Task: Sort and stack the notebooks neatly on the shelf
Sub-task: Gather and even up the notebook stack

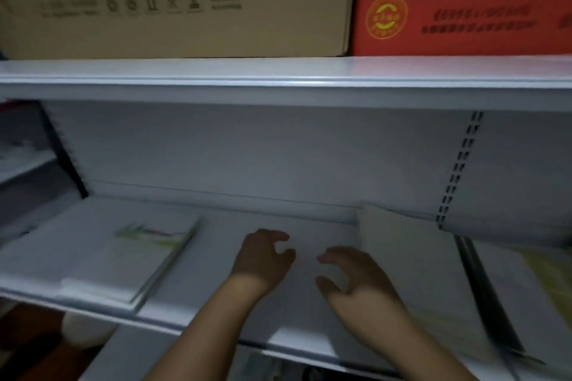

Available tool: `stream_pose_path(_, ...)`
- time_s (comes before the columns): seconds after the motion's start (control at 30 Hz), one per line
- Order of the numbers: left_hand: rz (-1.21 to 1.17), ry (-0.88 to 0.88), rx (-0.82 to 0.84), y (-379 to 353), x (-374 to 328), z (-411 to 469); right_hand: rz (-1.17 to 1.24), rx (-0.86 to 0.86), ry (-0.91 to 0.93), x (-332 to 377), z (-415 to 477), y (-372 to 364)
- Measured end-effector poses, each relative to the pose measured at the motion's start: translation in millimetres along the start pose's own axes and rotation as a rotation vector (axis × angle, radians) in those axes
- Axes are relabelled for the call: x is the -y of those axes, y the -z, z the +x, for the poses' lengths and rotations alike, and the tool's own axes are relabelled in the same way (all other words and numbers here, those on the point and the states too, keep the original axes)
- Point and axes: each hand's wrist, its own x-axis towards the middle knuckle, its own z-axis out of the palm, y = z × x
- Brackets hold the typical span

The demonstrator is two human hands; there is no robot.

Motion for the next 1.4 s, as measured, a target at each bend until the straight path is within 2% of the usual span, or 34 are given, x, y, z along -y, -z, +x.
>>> stream_pose_path(0.1,0.016,0.100,-0.052,49,58,5,0.001,0.178,-0.060,32,17,-60)
stream_pose_path(0.2,0.080,0.184,-0.156,108,123,12,-0.011,0.214,-0.036,66,34,-104)
stream_pose_path(0.27,0.093,0.295,-0.194,145,167,19,0.085,0.271,-0.100,89,47,-131)
stream_pose_path(0.37,0.172,0.476,-0.061,181,210,28,0.203,0.354,-0.207,117,68,-168)
stream_pose_path(0.43,0.168,0.478,0.020,189,221,34,0.187,0.359,-0.219,130,80,-188)
stream_pose_path(0.5,0.195,0.388,0.103,187,217,39,0.159,0.332,-0.188,140,91,-203)
stream_pose_path(0.57,0.173,0.317,0.111,185,215,43,0.187,0.285,-0.190,150,102,-212)
stream_pose_path(0.67,-0.144,0.477,0.034,186,227,57,0.252,0.201,-0.248,150,111,-218)
stream_pose_path(0.77,-0.374,0.552,0.134,176,225,66,0.262,0.122,-0.306,133,106,-207)
stream_pose_path(0.97,-0.596,0.426,0.231,125,174,66,0.450,-0.034,-0.336,84,80,-168)
stream_pose_path(1.07,-0.539,0.319,0.126,95,141,58,0.515,-0.188,-0.347,62,65,-150)
stream_pose_path(1.2,-0.702,0.081,0.057,69,107,50,0.673,-0.401,-0.398,39,67,-117)
stream_pose_path(1.4,-0.828,-0.257,-0.080,49,69,33,0.641,-0.480,-0.109,54,68,-53)
